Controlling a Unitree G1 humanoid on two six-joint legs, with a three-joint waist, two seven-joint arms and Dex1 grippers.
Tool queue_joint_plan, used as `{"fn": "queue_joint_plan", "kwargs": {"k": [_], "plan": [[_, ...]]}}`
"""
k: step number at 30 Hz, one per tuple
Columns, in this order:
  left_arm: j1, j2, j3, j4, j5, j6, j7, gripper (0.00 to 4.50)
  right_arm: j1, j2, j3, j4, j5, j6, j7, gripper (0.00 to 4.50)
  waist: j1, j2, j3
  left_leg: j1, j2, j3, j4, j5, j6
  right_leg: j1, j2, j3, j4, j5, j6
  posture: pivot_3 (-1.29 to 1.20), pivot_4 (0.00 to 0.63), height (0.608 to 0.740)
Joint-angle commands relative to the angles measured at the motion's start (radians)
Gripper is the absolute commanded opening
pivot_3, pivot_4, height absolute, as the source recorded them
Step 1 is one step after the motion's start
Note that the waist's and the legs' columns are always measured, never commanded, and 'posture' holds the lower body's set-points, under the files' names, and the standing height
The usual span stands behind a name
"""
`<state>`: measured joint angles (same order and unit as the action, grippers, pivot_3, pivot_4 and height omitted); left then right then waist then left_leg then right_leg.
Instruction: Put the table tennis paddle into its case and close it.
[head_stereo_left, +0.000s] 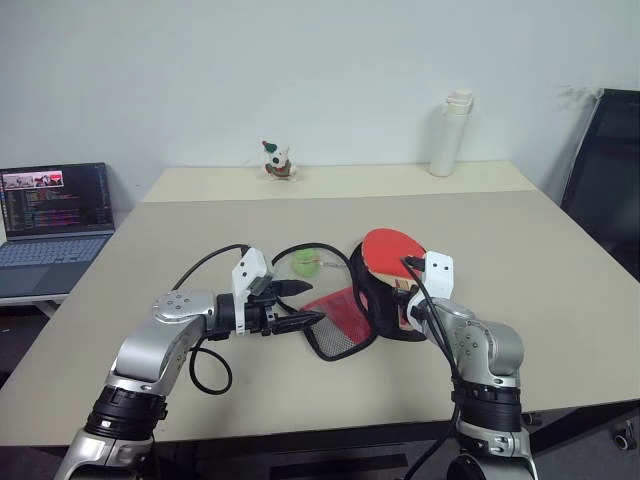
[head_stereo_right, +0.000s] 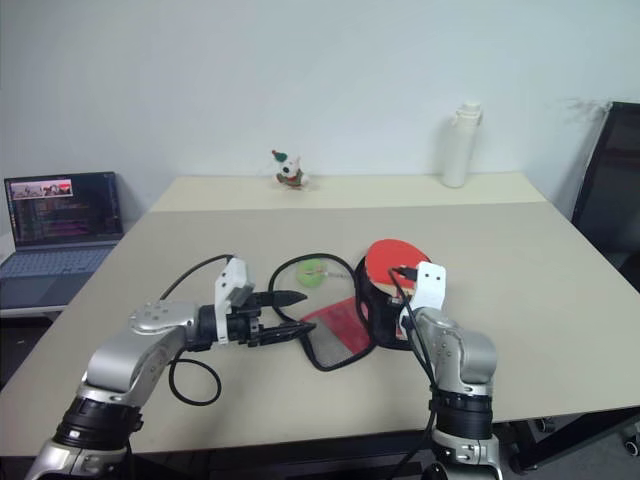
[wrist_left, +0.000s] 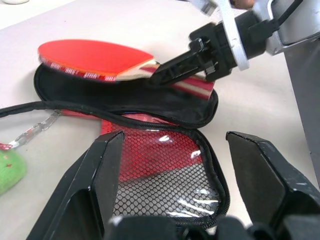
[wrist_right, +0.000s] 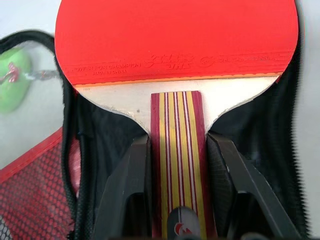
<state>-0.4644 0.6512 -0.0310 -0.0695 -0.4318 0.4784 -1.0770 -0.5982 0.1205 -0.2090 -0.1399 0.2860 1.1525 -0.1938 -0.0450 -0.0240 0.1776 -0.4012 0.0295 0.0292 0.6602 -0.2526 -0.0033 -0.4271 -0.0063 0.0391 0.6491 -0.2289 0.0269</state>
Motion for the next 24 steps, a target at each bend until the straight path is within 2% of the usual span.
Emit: {"fn": "queue_joint_plan", "kwargs": {"k": [1, 18, 20, 21, 24], "plan": [[-0.004, 0.009, 0.024, -0.036, -0.015, 0.0, 0.006, 3.56, -0.012, -0.007, 0.022, -0.012, -0.01, -0.053, 0.018, 1.13, -0.002, 0.0, 0.0, 0.0, 0.0, 0.0, 0.0, 0.0, 0.0, 0.0, 0.0, 0.0, 0.0, 0.0, 0.0, 0.0, 0.15, 0.74], [0.002, 0.006, 0.029, -0.04, -0.019, 0.007, 0.01, 3.56, 0.012, -0.015, 0.041, 0.021, -0.063, -0.082, 0.018, 1.13, -0.003, 0.0, 0.0, 0.0, 0.0, 0.0, 0.0, 0.0, 0.0, 0.0, 0.0, 0.0, 0.0, 0.0, 0.0, 0.0, 0.15, 0.74], [0.007, 0.006, 0.032, -0.043, -0.019, 0.007, 0.015, 3.56, 0.016, -0.011, 0.048, 0.01, -0.065, -0.086, 0.023, 1.84, -0.003, 0.0, 0.0, 0.0, 0.0, 0.0, 0.0, 0.0, 0.0, 0.0, 0.0, 0.0, 0.0, 0.0, 0.0, 0.0, 0.15, 0.74], [0.01, 0.007, 0.034, -0.044, -0.02, 0.008, 0.018, 3.56, 0.017, -0.011, 0.055, 0.002, -0.066, -0.085, 0.026, 1.99, -0.003, 0.0, 0.0, 0.0, 0.0, 0.0, 0.0, 0.0, 0.0, 0.0, 0.0, 0.0, 0.0, 0.0, 0.0, 0.0, 0.15, 0.74], [0.024, 0.011, 0.042, -0.049, -0.02, 0.006, 0.026, 3.56, 0.022, -0.023, 0.092, -0.035, -0.073, -0.084, 0.043, 2.98, -0.004, 0.0, 0.0, 0.0, 0.0, 0.0, 0.0, 0.0, 0.0, 0.0, 0.0, 0.0, 0.0, 0.0, 0.0, 0.0, 0.15, 0.74]]}}
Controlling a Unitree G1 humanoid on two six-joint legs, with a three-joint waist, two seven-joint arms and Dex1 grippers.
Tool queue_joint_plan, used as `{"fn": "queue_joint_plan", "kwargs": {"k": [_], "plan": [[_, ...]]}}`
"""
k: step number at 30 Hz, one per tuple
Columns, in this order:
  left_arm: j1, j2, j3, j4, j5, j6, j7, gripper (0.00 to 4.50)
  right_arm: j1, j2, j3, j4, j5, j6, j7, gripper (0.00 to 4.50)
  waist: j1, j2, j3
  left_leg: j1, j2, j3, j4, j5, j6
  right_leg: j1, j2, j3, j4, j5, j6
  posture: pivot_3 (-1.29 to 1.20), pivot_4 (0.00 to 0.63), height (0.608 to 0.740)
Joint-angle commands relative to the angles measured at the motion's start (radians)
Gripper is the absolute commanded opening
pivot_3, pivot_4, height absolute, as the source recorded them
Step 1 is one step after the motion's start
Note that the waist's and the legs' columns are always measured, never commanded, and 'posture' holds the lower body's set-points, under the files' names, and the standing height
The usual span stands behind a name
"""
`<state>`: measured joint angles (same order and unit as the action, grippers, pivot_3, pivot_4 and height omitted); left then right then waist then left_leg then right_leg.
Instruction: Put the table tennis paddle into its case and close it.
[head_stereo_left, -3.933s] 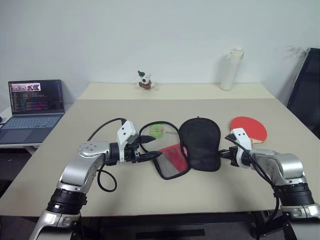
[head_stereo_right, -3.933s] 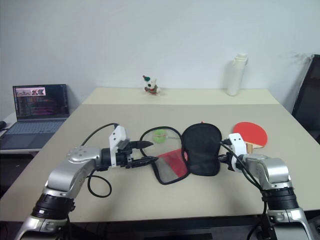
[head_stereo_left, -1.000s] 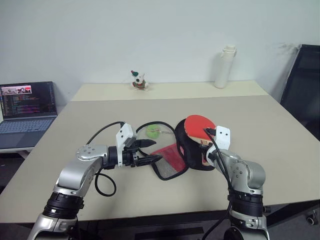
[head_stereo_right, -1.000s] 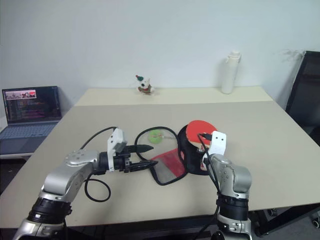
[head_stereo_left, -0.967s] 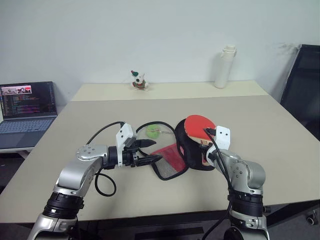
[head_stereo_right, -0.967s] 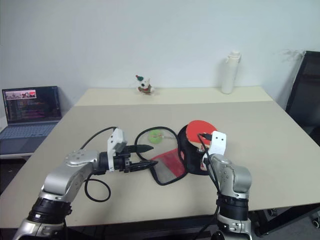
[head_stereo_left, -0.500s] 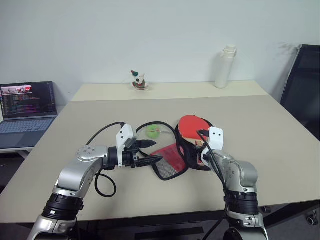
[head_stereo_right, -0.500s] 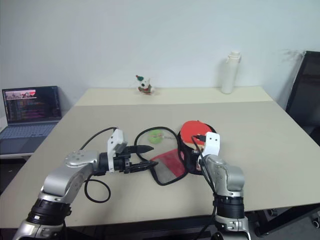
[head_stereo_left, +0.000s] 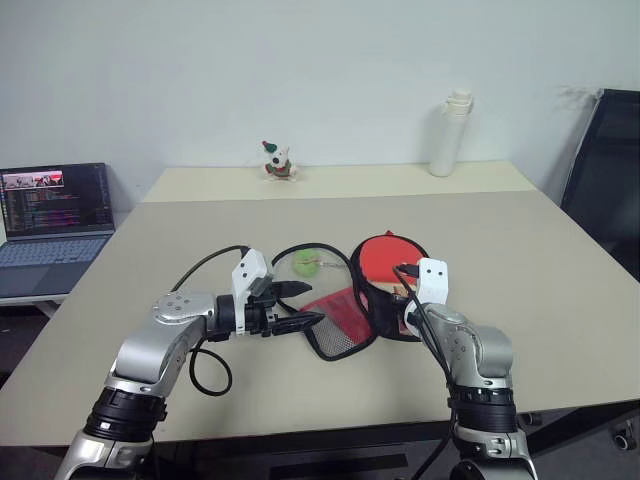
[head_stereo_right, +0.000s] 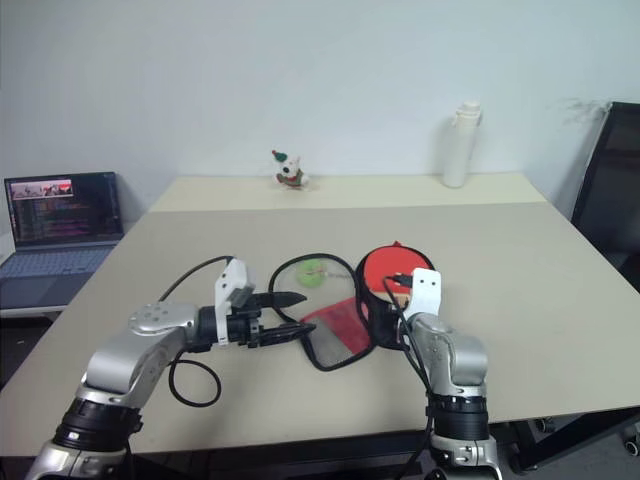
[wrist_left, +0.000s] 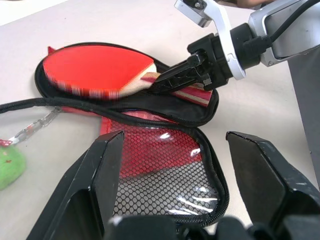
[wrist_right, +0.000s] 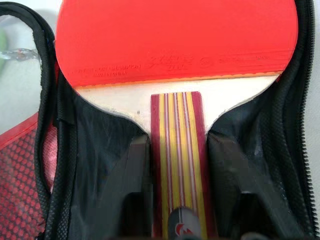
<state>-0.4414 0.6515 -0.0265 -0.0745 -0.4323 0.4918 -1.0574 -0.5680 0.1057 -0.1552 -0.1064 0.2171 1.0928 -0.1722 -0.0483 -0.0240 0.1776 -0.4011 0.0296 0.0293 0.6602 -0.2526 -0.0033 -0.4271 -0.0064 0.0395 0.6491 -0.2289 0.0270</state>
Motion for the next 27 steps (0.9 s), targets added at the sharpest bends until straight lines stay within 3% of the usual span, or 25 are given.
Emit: {"fn": "queue_joint_plan", "kwargs": {"k": [1, 4, 8, 13, 16, 24, 27], "plan": [[0.006, 0.013, 0.041, -0.045, -0.019, -0.007, 0.01, 3.56, -0.007, -0.02, 0.058, -0.09, -0.006, -0.024, 0.033, 3.31, 0.0, 0.0, 0.0, 0.0, 0.0, 0.0, 0.0, 0.0, 0.0, 0.0, 0.0, 0.0, 0.0, 0.0, 0.0, 0.0, 0.15, 0.74], [0.023, 0.022, 0.052, -0.044, -0.012, -0.01, 0.017, 3.56, -0.01, -0.073, 0.117, -0.176, 0.01, -0.005, 0.098, 4.32, 0.0, 0.0, 0.0, 0.0, 0.0, 0.0, 0.0, 0.0, 0.0, 0.0, 0.0, 0.0, 0.0, 0.0, 0.0, 0.0, 0.15, 0.74], [0.053, 0.052, 0.078, -0.029, -0.001, -0.015, 0.026, 3.56, -0.036, -0.206, 0.114, -0.324, 0.118, 0.076, 0.267, 4.32, 0.0, 0.0, 0.0, 0.0, 0.0, 0.0, 0.0, 0.0, 0.0, 0.0, 0.0, 0.0, 0.0, 0.0, 0.0, 0.0, 0.15, 0.74], [0.113, 0.108, 0.107, 0.056, 0.038, -0.037, 0.036, 3.56, -0.013, -0.514, 0.004, -0.51, 0.356, 0.176, 0.58, 4.32, 0.004, -0.001, 0.0, 0.0, 0.0, 0.0, 0.0, 0.0, 0.0, 0.0, -0.001, -0.001, -0.002, 0.0, 0.0, 0.0, 0.15, 0.74], [0.106, 0.108, 0.095, 0.134, 0.073, -0.064, 0.052, 2.97, 0.006, -0.634, -0.02, -0.518, 0.398, 0.14, 0.669, 4.35, 0.01, -0.002, 0.001, 0.001, 0.0, -0.001, 0.0, 0.0, 0.0, 0.001, -0.001, -0.002, -0.002, 0.0, 0.0, 0.0, 0.15, 0.74], [0.025, 0.043, 0.02, 0.338, 0.177, -0.16, 0.071, 0.05, 0.051, -0.744, 0.0, -0.52, 0.419, 0.073, 0.733, 4.35, 0.018, -0.003, 0.001, 0.001, 0.0, 0.0, 0.0, 0.0, 0.0, 0.001, -0.001, -0.001, -0.002, 0.0, 0.0, 0.0, 0.15, 0.74], [-0.031, -0.007, -0.008, 0.417, 0.21, -0.195, 0.085, 0.02, 0.072, -0.762, 0.006, -0.535, 0.437, 0.056, 0.759, 4.35, 0.02, -0.004, 0.002, 0.0, -0.001, 0.0, 0.0, 0.0, 0.0, 0.001, -0.001, -0.001, -0.002, 0.0, 0.0, 0.0, 0.15, 0.74]]}}
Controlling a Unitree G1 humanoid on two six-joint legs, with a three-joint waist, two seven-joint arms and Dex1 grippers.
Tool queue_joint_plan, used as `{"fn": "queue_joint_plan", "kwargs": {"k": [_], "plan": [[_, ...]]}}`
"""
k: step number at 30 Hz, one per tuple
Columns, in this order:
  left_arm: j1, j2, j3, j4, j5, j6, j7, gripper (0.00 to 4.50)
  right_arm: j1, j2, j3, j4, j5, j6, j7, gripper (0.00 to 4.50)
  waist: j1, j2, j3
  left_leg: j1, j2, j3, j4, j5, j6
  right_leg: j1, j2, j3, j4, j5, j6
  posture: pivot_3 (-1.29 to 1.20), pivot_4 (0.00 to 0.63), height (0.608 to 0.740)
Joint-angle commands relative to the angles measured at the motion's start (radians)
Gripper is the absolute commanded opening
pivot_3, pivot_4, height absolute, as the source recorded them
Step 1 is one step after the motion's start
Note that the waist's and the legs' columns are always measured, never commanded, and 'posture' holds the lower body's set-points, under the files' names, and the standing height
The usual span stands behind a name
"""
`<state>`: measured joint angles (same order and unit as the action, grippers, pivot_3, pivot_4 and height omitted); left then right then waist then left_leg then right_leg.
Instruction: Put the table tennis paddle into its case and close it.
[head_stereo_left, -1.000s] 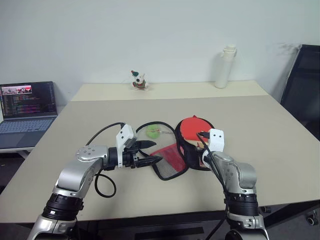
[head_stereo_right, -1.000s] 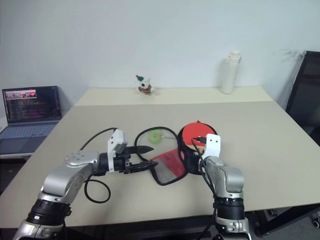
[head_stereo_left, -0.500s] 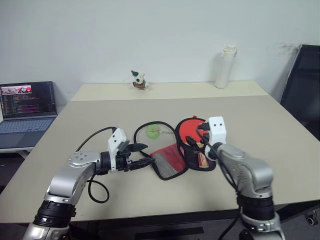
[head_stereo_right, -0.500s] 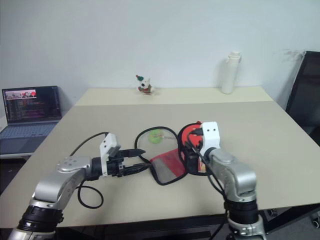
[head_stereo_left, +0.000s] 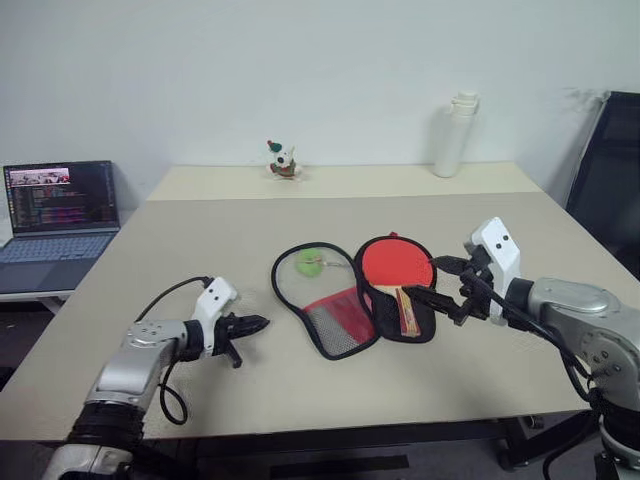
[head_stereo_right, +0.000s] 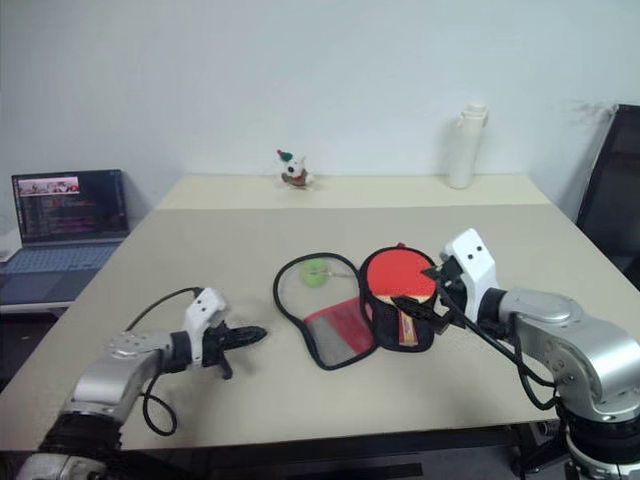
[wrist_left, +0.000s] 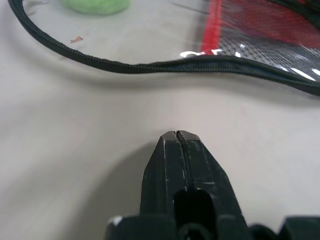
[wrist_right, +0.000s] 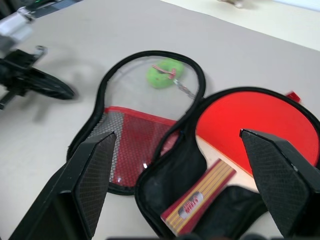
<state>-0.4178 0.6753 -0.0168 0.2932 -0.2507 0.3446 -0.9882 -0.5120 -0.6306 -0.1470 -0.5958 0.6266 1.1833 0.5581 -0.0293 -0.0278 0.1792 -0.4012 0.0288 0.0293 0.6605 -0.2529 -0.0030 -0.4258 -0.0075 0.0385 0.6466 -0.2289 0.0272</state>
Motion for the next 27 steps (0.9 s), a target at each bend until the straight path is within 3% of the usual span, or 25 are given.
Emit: {"fn": "queue_joint_plan", "kwargs": {"k": [1, 11, 21, 27], "plan": [[-0.077, -0.05, -0.026, 0.085, 0.04, -0.065, 0.019, 0.02, 0.021, -0.03, 0.001, -0.048, 0.031, -0.039, 0.032, 4.35, 0.002, -0.001, 0.0, 0.0, 0.0, 0.0, 0.0, 0.0, 0.0, 0.0, 0.0, 0.0, 0.0, 0.0, 0.0, 0.0, 0.15, 0.74], [-0.268, -0.241, -0.05, 0.347, 0.08, -0.158, 0.025, 0.02, 0.043, -0.052, -0.002, -0.035, 0.027, -0.057, 0.012, 4.35, 0.009, -0.001, 0.0, 0.0, -0.002, 0.0, 0.002, 0.0, 0.0, 0.002, -0.001, -0.001, 0.0, 0.001, 0.002, 0.0, 0.15, 0.74], [-0.451, -0.394, -0.095, 0.209, 0.045, -0.08, -0.009, 0.02, 0.157, -0.177, -0.159, -0.049, 0.097, -0.025, 0.055, 4.35, 0.015, -0.003, 0.001, -0.001, -0.002, -0.001, 0.002, 0.0, 0.0, 0.001, -0.001, -0.001, -0.001, 0.002, 0.003, 0.0, 0.15, 0.74], [-0.675, -0.562, -0.096, 0.461, 0.09, -0.176, 0.06, 0.02, 0.226, -0.23, -0.254, -0.049, 0.128, -0.002, 0.047, 4.35, 0.024, -0.004, 0.001, -0.001, -0.004, 0.001, 0.003, 0.0, 0.0, 0.002, 0.0, -0.001, -0.002, 0.002, 0.004, 0.0, 0.15, 0.74]]}}
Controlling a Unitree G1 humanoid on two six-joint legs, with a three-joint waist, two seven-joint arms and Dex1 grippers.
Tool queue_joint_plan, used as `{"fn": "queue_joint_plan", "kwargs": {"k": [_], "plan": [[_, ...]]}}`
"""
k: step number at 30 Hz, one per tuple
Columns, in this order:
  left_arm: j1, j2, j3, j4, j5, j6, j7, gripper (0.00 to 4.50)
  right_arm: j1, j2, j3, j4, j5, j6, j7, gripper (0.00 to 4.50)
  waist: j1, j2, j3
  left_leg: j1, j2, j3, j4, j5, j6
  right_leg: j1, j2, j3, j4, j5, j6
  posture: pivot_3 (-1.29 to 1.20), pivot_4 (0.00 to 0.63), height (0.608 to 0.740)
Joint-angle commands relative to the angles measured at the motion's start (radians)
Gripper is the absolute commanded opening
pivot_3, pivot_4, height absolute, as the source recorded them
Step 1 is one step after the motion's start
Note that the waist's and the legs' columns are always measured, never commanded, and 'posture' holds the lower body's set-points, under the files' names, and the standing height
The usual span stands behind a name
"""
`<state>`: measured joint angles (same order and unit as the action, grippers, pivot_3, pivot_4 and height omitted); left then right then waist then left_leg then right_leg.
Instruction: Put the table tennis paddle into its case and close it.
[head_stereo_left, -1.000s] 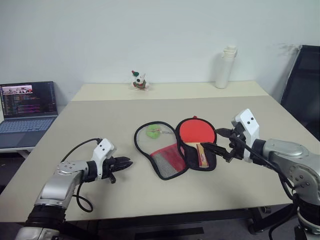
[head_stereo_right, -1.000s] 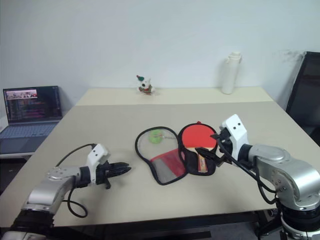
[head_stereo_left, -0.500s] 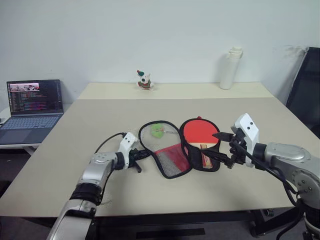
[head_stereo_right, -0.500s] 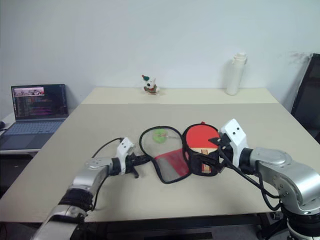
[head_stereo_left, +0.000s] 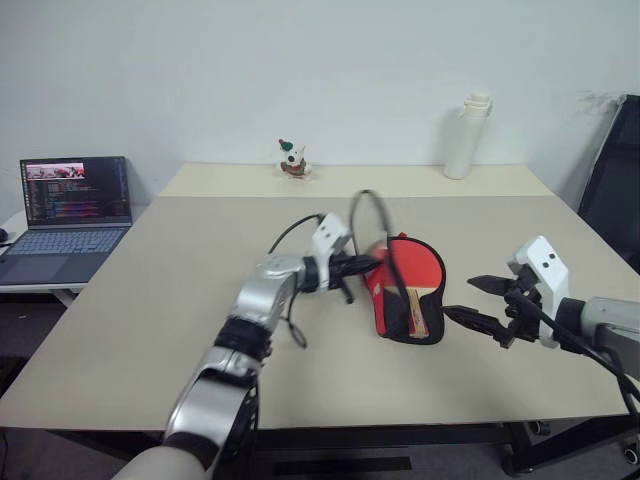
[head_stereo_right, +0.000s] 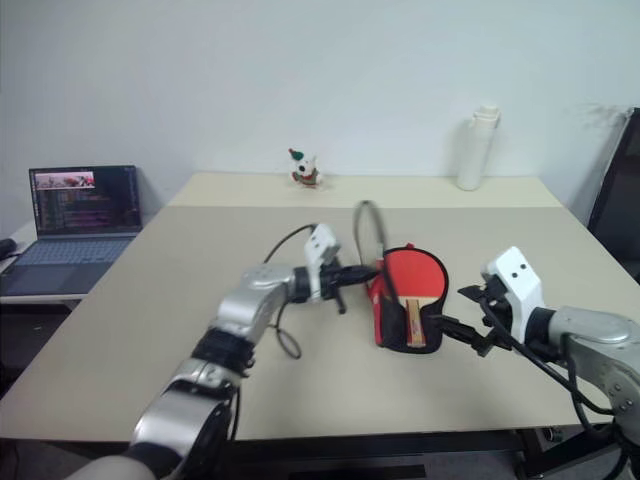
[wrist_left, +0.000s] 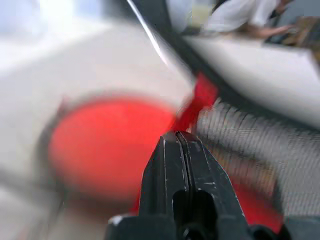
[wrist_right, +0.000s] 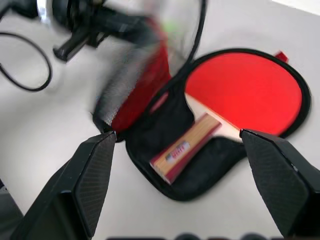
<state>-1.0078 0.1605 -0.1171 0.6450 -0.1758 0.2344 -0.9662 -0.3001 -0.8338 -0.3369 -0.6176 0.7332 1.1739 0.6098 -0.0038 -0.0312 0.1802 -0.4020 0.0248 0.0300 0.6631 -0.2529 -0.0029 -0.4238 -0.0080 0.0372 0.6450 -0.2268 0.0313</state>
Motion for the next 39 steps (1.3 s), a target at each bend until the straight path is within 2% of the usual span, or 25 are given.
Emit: {"fn": "queue_joint_plan", "kwargs": {"k": [1, 6, 9, 12, 17, 24, 31, 39], "plan": [[-0.122, -0.076, 0.009, 0.172, 0.02, -0.091, 0.053, 0.02, 0.021, -0.03, -0.073, -0.029, 0.022, 0.01, -0.012, 4.35, -0.003, 0.0, 0.0, 0.0, -0.001, 0.001, 0.0, 0.0, 0.0, 0.0, 0.0, 0.0, 0.0, 0.0, 0.0, 0.0, 0.15, 0.74], [-0.193, -0.118, 0.015, 0.356, 0.059, -0.202, 0.087, 0.02, 0.022, -0.022, -0.082, -0.032, 0.025, 0.021, -0.05, 4.35, -0.018, -0.001, 0.0, 0.001, -0.001, 0.002, -0.001, -0.001, 0.001, 0.0, 0.004, 0.001, 0.0, 0.0, 0.0, 0.0, 0.15, 0.74], [-0.173, -0.079, 0.04, 0.349, 0.045, -0.216, 0.052, 0.02, 0.009, 0.006, -0.061, 0.008, 0.006, 0.008, -0.086, 4.35, -0.027, -0.001, 0.001, 0.001, 0.001, 0.001, -0.001, -0.001, 0.001, -0.001, 0.006, 0.001, 0.001, 0.0, 0.0, 0.0, 0.15, 0.74], [-0.116, -0.01, 0.064, 0.263, 0.011, -0.196, -0.031, 0.0, -0.034, 0.046, -0.007, 0.077, -0.019, -0.02, -0.112, 4.43, -0.033, 0.0, 0.001, 0.002, 0.002, 0.002, -0.001, -0.001, 0.001, -0.001, 0.007, 0.002, 0.001, 0.0, 0.0, 0.0, 0.15, 0.74], [0.058, 0.13, 0.081, -0.012, -0.051, -0.089, -0.158, 0.0, -0.153, 0.116, 0.128, 0.26, -0.094, -0.082, -0.131, 4.43, -0.038, 0.001, 0.0, 0.003, 0.004, 0.002, -0.002, -0.001, 0.001, -0.002, 0.007, 0.003, 0.002, 0.0, 0.0, 0.0, 0.15, 0.74], [0.277, 0.273, 0.12, -0.36, -0.117, 0.092, -0.131, 0.0, -0.286, 0.211, 0.279, 0.587, -0.219, -0.204, -0.1, 4.43, -0.024, 0.0, 0.0, 0.001, 0.004, 0.002, 0.0, -0.001, 0.001, -0.002, 0.003, 0.003, 0.001, 0.0, -0.001, 0.0, 0.15, 0.74], [0.386, 0.316, 0.142, -0.544, -0.151, 0.192, -0.062, 0.0, -0.362, 0.276, 0.35, 0.875, -0.338, -0.338, -0.061, 4.43, -0.02, 0.0, 0.0, 0.001, 0.002, 0.002, 0.0, -0.001, 0.001, -0.001, 0.001, 0.002, 0.001, 0.003, -0.005, 0.0, 0.15, 0.74], [0.409, 0.335, 0.146, -0.582, -0.167, 0.218, -0.033, 0.0, -0.386, 0.313, 0.421, 1.006, -0.423, -0.395, 0.016, 4.43, -0.028, 0.0, 0.0, 0.003, 0.004, 0.002, 0.0, 0.0, 0.001, -0.001, 0.002, 0.002, 0.003, 0.003, -0.005, 0.0, 0.15, 0.74]]}}
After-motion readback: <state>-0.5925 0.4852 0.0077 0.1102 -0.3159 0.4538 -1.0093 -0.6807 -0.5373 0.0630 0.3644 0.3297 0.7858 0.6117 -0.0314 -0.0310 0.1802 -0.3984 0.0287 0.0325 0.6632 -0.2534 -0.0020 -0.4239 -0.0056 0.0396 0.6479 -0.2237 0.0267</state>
